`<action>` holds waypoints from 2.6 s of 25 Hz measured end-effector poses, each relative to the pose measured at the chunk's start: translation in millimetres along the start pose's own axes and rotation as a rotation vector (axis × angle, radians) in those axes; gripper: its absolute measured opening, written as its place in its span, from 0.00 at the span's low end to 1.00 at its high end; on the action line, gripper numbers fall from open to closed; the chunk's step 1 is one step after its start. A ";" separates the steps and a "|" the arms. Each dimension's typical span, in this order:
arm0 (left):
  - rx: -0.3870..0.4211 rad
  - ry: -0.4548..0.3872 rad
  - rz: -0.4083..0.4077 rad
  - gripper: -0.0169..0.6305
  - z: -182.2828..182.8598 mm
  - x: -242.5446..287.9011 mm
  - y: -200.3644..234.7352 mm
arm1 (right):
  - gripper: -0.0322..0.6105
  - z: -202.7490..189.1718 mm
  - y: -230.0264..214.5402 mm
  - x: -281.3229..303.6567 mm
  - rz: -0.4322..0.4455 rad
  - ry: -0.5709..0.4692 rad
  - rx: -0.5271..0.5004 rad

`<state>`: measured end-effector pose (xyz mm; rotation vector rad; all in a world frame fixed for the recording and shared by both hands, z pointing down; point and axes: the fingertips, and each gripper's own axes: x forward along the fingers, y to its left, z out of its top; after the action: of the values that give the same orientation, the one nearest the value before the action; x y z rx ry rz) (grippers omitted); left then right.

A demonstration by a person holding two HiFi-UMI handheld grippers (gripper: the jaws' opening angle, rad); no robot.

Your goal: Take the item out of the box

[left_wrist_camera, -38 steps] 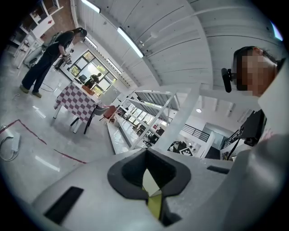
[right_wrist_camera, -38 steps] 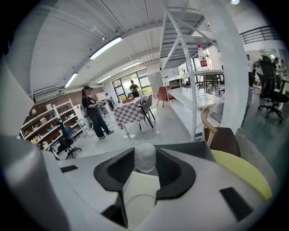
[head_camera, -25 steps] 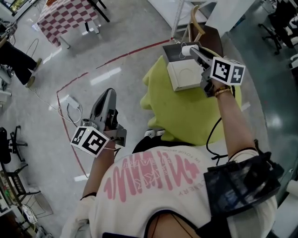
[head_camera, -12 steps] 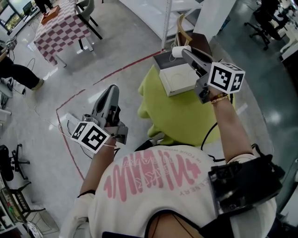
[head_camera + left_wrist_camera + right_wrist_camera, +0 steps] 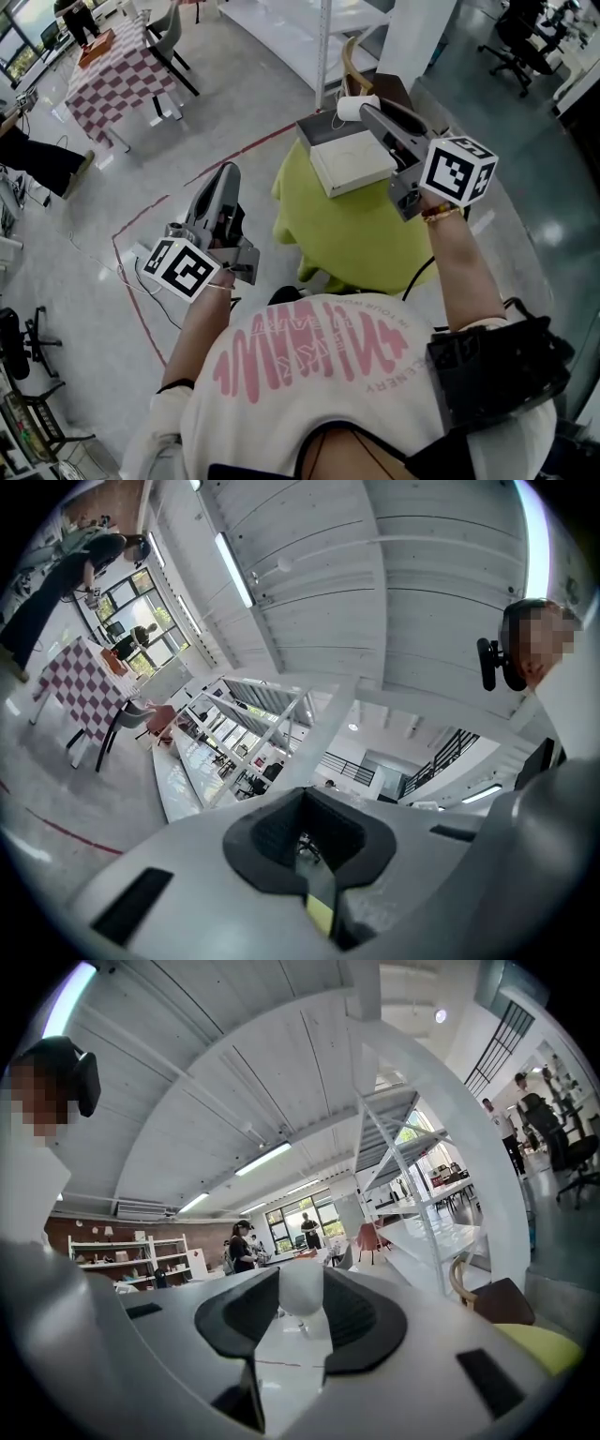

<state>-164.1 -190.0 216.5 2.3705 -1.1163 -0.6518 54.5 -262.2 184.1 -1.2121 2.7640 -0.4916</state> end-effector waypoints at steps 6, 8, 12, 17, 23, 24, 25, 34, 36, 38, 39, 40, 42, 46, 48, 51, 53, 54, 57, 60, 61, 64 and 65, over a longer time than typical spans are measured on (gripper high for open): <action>0.002 0.000 -0.008 0.04 -14.6 6.4 -28.4 | 0.27 -0.8 3.7 -28.4 0.012 0.001 0.000; 0.010 -0.008 -0.010 0.04 -26.5 3.8 -43.6 | 0.27 -5.3 2.6 -46.5 0.016 -0.012 0.006; -0.002 -0.008 0.006 0.04 -53.5 -3.9 -66.0 | 0.27 -17.0 0.2 -74.6 0.016 -0.025 0.031; -0.034 0.009 0.021 0.04 -85.4 -19.2 -98.6 | 0.27 -23.3 8.6 -112.6 0.027 -0.032 0.061; -0.029 0.000 0.039 0.04 -118.0 -38.7 -132.0 | 0.27 -39.7 13.9 -165.9 0.040 -0.049 0.079; -0.028 -0.002 0.041 0.04 -124.2 -40.9 -138.9 | 0.27 -42.4 13.3 -176.3 0.041 -0.054 0.084; -0.028 -0.001 0.043 0.04 -128.4 -42.3 -145.5 | 0.27 -43.9 13.1 -184.7 0.041 -0.056 0.087; -0.016 0.006 0.039 0.04 -147.4 -47.7 -176.6 | 0.27 -57.7 11.4 -228.6 0.040 -0.058 0.108; -0.015 0.011 0.042 0.04 -147.6 -45.7 -174.5 | 0.27 -56.9 8.8 -228.8 0.041 -0.059 0.106; -0.017 0.022 0.046 0.04 -146.8 -44.6 -173.0 | 0.27 -55.3 6.8 -229.1 0.028 -0.054 0.112; -0.017 0.026 0.048 0.04 -149.0 -44.8 -174.3 | 0.27 -55.3 5.9 -232.0 0.024 -0.052 0.114; -0.019 0.029 0.051 0.04 -155.1 -45.6 -177.7 | 0.27 -57.0 4.1 -238.2 0.024 -0.053 0.116; -0.022 0.034 0.056 0.04 -177.6 -48.2 -188.8 | 0.27 -66.1 -3.8 -259.0 0.031 -0.056 0.122; -0.017 0.056 0.057 0.04 -198.7 -50.0 -201.5 | 0.27 -74.2 -16.5 -282.3 0.033 -0.063 0.151; -0.012 0.059 0.057 0.04 -200.1 -49.2 -201.5 | 0.27 -74.5 -21.1 -284.9 0.038 -0.076 0.170; -0.005 0.063 0.059 0.04 -205.6 -49.1 -203.0 | 0.27 -80.9 -25.2 -291.2 0.043 -0.083 0.176; -0.006 0.068 0.059 0.04 -204.9 -49.4 -205.5 | 0.27 -82.3 -23.3 -294.8 0.028 -0.073 0.174; -0.008 0.069 0.057 0.04 -202.9 -49.0 -206.5 | 0.27 -81.5 -22.3 -295.3 0.021 -0.068 0.175; -0.013 0.073 0.053 0.04 -197.2 -46.0 -207.6 | 0.27 -76.5 -19.5 -293.7 0.031 -0.068 0.176; -0.012 0.074 0.049 0.04 -199.3 -45.2 -207.4 | 0.27 -74.4 -20.1 -297.8 0.045 -0.088 0.195; -0.012 0.073 0.048 0.04 -200.0 -45.5 -207.5 | 0.27 -73.6 -20.4 -300.0 0.044 -0.096 0.203; -0.015 0.076 0.042 0.04 -199.5 -46.2 -208.7 | 0.27 -69.8 -16.9 -303.1 0.051 -0.108 0.200; -0.015 0.078 0.039 0.04 -199.8 -46.0 -208.8 | 0.27 -69.8 -16.9 -303.5 0.048 -0.108 0.196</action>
<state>48.7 4.4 267.4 2.3346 -1.1177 -0.5478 259.5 -33.7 239.8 -1.0921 2.5778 -0.6550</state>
